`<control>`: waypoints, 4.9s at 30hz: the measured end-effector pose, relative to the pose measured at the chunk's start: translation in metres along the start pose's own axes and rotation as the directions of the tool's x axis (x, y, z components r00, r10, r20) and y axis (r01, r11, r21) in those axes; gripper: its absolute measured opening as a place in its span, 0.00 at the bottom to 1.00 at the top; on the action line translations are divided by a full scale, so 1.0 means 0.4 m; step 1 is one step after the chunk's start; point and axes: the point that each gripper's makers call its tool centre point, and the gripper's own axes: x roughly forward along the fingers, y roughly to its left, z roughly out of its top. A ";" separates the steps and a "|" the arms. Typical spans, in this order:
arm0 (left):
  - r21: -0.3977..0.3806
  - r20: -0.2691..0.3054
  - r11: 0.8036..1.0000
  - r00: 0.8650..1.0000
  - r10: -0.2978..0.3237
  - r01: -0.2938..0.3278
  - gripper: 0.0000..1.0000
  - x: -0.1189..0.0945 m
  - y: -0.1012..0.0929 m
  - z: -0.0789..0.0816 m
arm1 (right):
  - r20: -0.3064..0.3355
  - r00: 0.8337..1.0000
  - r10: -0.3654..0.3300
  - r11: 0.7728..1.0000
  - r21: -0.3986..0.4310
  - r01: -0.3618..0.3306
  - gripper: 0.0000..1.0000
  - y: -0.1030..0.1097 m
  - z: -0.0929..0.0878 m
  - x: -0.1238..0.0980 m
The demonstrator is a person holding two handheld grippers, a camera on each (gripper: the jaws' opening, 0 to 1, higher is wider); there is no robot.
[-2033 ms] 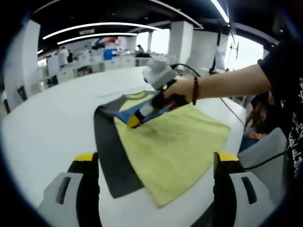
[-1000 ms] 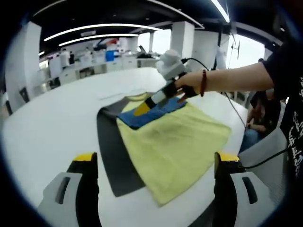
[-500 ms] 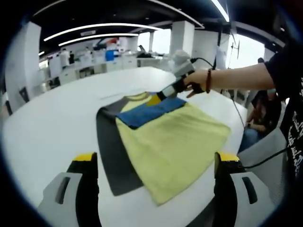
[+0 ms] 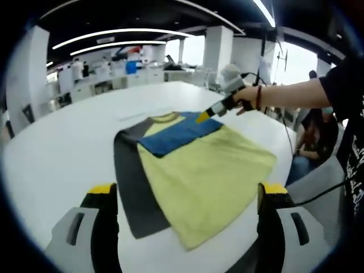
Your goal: Fold the garment on the visible template until the final outline fits inside the template.
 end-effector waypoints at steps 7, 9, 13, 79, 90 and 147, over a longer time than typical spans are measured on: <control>-0.002 0.001 1.000 1.000 0.008 -0.008 0.99 0.002 0.007 0.001 | -0.010 1.000 -0.008 1.000 0.007 0.008 0.74 -0.048 -0.024 -0.013; -0.007 0.006 1.000 1.000 0.011 -0.011 0.99 0.001 0.008 0.003 | -0.023 1.000 -0.012 1.000 0.007 0.012 0.66 -0.062 -0.036 -0.012; -0.017 0.014 1.000 1.000 0.010 -0.010 0.99 0.000 0.007 0.003 | -0.059 0.998 0.012 1.000 0.003 -0.012 0.44 -0.066 -0.076 -0.026; -0.065 -0.090 0.984 0.983 0.160 -0.166 0.64 0.017 0.135 -0.096 | -0.168 0.986 -0.001 0.999 -0.038 -0.006 0.02 -0.198 -0.161 -0.041; -0.115 -0.133 0.969 0.970 0.205 -0.221 0.50 0.040 0.162 -0.146 | -0.177 0.984 -0.001 0.999 -0.046 -0.007 0.03 -0.229 -0.158 -0.040; -0.100 -0.262 0.964 0.941 0.213 -0.246 0.10 0.118 0.162 -0.242 | 0.089 0.962 0.259 0.956 -0.166 -0.242 0.99 0.011 -0.109 -0.322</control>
